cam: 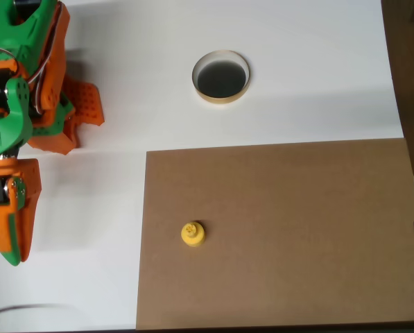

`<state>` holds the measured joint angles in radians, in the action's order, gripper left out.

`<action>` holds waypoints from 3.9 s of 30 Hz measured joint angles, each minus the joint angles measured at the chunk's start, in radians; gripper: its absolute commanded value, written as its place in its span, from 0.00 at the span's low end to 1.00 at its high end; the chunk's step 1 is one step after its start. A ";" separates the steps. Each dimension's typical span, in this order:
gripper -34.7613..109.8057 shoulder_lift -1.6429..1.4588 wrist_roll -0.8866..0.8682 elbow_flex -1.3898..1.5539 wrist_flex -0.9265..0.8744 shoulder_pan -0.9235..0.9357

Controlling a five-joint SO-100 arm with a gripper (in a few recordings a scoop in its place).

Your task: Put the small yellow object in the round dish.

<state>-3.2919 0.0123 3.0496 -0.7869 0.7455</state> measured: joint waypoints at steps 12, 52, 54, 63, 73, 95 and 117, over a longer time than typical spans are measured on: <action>0.24 0.000 -0.006 0.000 -0.003 0.034; 0.38 0.196 0.173 -0.241 -0.044 -0.018; 0.38 0.258 0.167 -0.282 -0.038 -0.026; 0.39 0.479 0.150 -0.437 -0.048 -0.086; 0.39 0.704 0.166 -0.597 -0.103 -0.176; 0.41 1.177 0.187 -0.928 -0.293 -0.426; 0.40 1.359 0.097 -1.057 -0.446 -0.750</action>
<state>-1.9328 0.1089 1.9926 -1.2333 -0.0046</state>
